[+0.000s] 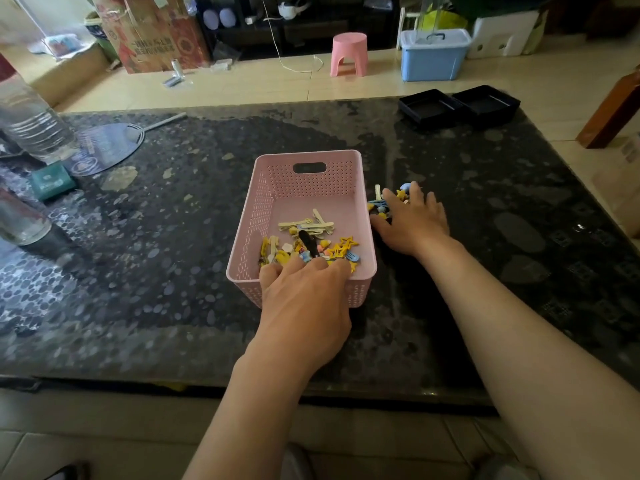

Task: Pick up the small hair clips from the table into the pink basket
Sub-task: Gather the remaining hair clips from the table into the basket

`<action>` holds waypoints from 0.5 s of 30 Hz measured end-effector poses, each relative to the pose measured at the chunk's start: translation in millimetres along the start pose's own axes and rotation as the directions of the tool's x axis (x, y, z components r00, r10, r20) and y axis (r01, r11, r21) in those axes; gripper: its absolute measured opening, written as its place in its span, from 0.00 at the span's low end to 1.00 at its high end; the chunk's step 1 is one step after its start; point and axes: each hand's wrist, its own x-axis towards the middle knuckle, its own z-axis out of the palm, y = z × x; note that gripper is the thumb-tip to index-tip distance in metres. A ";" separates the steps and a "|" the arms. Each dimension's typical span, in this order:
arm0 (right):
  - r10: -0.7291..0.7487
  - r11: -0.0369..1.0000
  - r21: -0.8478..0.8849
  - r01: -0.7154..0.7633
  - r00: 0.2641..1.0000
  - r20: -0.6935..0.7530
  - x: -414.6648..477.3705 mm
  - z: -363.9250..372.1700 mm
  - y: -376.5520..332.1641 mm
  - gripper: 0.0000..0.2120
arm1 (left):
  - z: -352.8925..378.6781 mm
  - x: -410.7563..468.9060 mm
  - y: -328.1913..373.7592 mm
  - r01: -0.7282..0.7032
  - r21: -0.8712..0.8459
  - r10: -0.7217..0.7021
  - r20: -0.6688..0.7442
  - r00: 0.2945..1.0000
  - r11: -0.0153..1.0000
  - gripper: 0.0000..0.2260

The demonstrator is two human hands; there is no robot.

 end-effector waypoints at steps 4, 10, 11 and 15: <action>-0.033 0.999 -0.021 0.031 0.987 -0.155 -3.5 -6.8 -5.5 0.19 | 0.1 -0.7 -0.2 -0.003 0.006 0.003 -0.013 1.000 1.000 0.03; -0.058 0.998 0.019 0.062 0.981 -0.187 -10.3 -20.9 -4.2 0.15 | -0.3 -1.7 -0.4 -0.006 0.001 0.006 -0.012 1.000 1.000 0.03; -0.030 0.998 0.050 0.040 0.981 -0.193 -10.9 -22.6 -2.7 0.15 | -0.4 -1.5 -0.4 -0.004 -0.001 0.004 -0.008 1.000 1.000 0.04; 0.067 0.960 0.280 0.009 0.962 -0.263 -10.2 -25.8 7.6 0.11 | -1.0 -1.2 -0.4 -0.004 -0.006 0.004 0.010 1.000 1.000 0.05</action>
